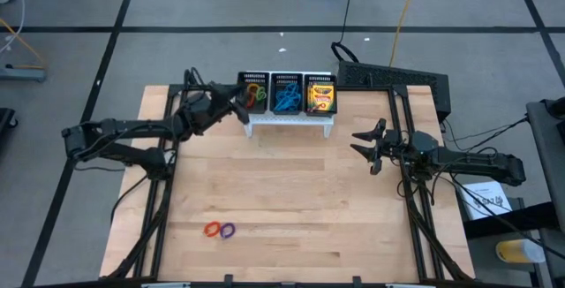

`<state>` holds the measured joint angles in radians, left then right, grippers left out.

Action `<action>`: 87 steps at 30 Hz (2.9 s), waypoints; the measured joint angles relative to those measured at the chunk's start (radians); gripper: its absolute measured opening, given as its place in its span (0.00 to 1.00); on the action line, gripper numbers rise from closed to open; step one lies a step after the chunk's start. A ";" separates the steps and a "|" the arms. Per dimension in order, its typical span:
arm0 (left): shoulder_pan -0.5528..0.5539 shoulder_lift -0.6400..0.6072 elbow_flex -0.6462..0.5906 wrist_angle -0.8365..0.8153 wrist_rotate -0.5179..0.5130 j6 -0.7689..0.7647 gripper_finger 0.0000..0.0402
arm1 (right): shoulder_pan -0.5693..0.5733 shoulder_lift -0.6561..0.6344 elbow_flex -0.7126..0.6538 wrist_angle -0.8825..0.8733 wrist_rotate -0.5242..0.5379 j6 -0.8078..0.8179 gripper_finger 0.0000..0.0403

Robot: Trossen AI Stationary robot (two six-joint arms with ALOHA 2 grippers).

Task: Pick & Place Office Desk Supplies
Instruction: Put the orange spring keychain into the left black bin

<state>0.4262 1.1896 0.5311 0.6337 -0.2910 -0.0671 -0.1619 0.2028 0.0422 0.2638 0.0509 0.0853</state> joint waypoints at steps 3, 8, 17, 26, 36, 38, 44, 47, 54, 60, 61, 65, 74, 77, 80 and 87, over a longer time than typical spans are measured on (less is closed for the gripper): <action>-0.038 -0.034 0.000 -0.002 0.063 0.065 0.47 | 0.000 0.000 0.000 0.000 0.000 0.000 0.41; -0.141 -0.135 0.000 -0.077 0.132 0.111 0.47 | 0.000 0.000 0.000 0.000 0.000 0.000 0.41; -0.493 -0.305 0.012 -0.486 0.135 0.108 0.41 | 0.000 0.000 0.000 0.000 0.000 0.000 0.41; -0.781 -0.200 0.231 -1.135 -0.062 -0.306 0.41 | 0.000 0.000 0.000 0.000 0.000 0.000 0.41; -0.937 0.082 0.309 -1.268 0.196 -0.724 0.37 | 0.000 0.000 0.000 0.000 0.000 0.000 0.41; -0.963 0.126 0.309 -1.285 0.252 -0.820 0.37 | 0.000 0.000 0.000 0.000 0.000 0.000 0.41; -1.038 0.215 0.309 -1.373 0.277 -1.111 0.37 | 0.000 0.000 0.000 0.000 0.000 0.000 0.41; -1.081 0.251 0.309 -1.375 0.253 -1.174 0.37 | 0.000 0.000 0.000 0.000 0.000 0.000 0.41; -1.158 0.348 0.309 -1.371 0.292 -1.198 0.37 | 0.000 0.000 0.000 0.000 0.000 0.000 0.41; -1.193 0.425 0.310 -1.371 0.290 -1.169 0.37 | 0.000 0.000 0.000 0.000 0.000 0.000 0.41; -1.194 0.433 0.312 -1.368 0.290 -1.168 0.37 | 0.000 0.000 0.000 0.000 0.000 0.000 0.41; -1.197 0.454 0.315 -1.358 0.272 -1.150 0.37 | 0.000 0.000 0.000 0.000 0.000 0.000 0.41; -1.194 0.457 0.311 -1.325 0.271 -1.057 0.31 | 0.000 0.000 0.000 0.000 0.000 0.000 0.41; -1.194 0.458 0.310 -1.332 0.267 -1.058 0.24 | 0.000 0.000 0.000 0.000 0.000 0.000 0.41; -1.194 0.458 0.310 -1.341 0.258 -1.062 0.16 | 0.000 0.000 0.000 0.000 0.000 0.000 0.41; -1.177 0.450 0.310 -1.351 0.254 -1.062 0.08 | 0.000 0.000 0.000 0.000 0.000 0.000 0.41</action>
<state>-0.7509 1.6400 0.8413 -0.7174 -0.0368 -1.1293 -0.1623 0.2028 0.0423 0.2638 0.0509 0.0856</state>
